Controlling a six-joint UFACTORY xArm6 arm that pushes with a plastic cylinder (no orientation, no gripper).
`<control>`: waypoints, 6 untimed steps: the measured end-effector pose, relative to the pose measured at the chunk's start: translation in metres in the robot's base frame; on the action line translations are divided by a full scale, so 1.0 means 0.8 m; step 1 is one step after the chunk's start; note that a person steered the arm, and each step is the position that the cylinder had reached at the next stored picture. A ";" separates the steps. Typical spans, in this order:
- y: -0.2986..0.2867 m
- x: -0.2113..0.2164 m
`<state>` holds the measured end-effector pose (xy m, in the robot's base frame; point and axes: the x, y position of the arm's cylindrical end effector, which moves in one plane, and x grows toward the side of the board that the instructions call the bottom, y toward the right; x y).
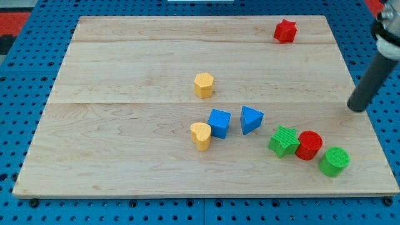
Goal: Nudge the blue triangle close to blue cube
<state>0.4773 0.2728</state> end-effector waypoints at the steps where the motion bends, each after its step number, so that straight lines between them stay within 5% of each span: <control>1: -0.070 0.023; 4: -0.249 0.036; 6: -0.266 -0.036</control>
